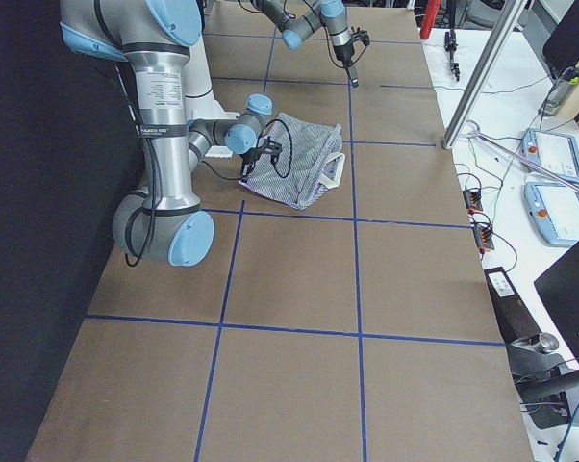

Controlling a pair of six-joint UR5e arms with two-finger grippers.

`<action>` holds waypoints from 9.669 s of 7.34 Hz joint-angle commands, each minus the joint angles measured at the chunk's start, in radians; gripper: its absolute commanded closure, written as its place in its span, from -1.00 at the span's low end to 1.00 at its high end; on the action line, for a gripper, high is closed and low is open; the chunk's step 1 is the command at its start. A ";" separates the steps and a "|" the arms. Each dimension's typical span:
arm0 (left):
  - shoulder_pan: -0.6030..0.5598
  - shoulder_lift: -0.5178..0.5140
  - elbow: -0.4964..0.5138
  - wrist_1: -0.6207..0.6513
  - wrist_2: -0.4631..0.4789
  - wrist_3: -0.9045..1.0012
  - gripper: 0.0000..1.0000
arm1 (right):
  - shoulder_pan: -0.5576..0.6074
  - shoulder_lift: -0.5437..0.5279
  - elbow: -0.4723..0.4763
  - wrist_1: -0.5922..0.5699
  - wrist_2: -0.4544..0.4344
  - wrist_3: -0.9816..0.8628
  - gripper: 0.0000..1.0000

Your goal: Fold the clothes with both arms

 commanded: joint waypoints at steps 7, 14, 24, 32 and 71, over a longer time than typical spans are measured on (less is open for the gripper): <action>0.394 0.068 -0.249 0.268 -0.044 -0.518 -1.00 | 0.229 0.128 0.082 0.011 0.011 0.016 -1.00; 0.441 0.056 -0.115 0.158 0.018 -0.616 -0.56 | 0.263 0.233 0.055 0.003 -0.009 0.031 -1.00; 0.300 0.070 -0.157 0.255 0.090 -0.379 1.00 | 0.267 0.234 0.055 0.003 -0.015 0.031 -1.00; 0.031 -0.226 0.406 -0.179 0.294 0.019 1.00 | 0.264 0.237 0.053 0.009 -0.121 0.031 -1.00; -0.036 0.191 -0.198 -0.048 -0.064 0.208 -1.00 | 0.094 0.574 -0.458 -0.287 -0.306 -0.326 -1.00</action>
